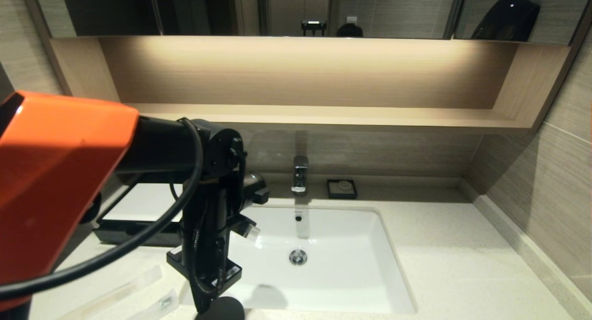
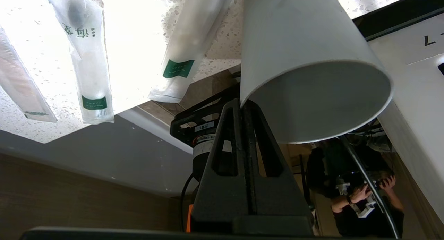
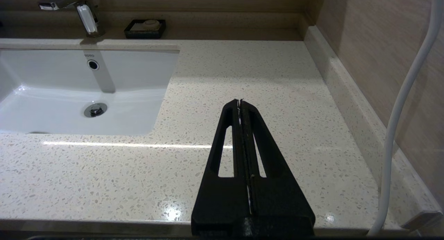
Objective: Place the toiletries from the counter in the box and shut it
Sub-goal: Open the drawer
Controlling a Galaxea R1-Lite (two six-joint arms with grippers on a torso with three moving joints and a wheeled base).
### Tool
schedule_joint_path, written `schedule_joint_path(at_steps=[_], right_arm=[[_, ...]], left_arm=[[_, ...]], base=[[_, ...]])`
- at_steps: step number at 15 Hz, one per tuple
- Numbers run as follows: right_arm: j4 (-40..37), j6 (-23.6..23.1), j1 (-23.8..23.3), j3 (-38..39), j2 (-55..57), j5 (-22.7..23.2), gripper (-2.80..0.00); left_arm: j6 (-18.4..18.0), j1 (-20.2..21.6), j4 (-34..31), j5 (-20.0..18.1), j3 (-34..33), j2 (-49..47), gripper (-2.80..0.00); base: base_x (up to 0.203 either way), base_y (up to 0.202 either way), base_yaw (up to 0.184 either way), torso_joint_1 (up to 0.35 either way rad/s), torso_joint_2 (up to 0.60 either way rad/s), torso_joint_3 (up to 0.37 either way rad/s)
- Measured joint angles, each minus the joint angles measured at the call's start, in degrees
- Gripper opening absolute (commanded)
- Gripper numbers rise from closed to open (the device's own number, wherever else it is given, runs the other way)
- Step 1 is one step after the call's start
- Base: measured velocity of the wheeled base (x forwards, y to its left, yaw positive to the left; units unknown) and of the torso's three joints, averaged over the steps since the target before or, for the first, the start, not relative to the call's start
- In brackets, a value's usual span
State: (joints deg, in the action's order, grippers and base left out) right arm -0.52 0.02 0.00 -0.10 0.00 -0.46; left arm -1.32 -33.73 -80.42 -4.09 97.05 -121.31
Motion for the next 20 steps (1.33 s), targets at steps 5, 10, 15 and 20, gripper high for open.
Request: schedule_joint_path(at_steps=[5, 10, 15, 20], right_arm=[[0.00, -0.02, 0.00, 0.00, 0.00, 0.05, -2.80], [0.00, -0.02, 0.00, 0.00, 0.00, 0.01, -2.80], [0.00, -0.02, 0.00, 0.00, 0.00, 0.05, -2.80], [0.00, -0.02, 0.00, 0.00, 0.00, 0.05, -2.80]], left_arm=[[0.00, 0.05, -0.01, -0.06, 0.09, -0.16, -2.80], [0.09, 0.05, 0.10, -0.04, -0.07, 0.02, -2.80], [0.13, 0.05, 0.10, 0.12, -0.17, 1.34, -2.80], [0.27, 0.09, -0.83, 0.07, -0.28, 2.86, -2.80]], base=[[0.000, 0.000, 0.000, 0.000, 0.00, 0.000], [0.000, 0.000, 0.000, 0.000, 0.00, 0.000], [0.000, 0.000, 0.000, 0.000, 0.00, 0.000], [0.000, 0.000, 0.000, 0.000, 0.00, 0.000]])
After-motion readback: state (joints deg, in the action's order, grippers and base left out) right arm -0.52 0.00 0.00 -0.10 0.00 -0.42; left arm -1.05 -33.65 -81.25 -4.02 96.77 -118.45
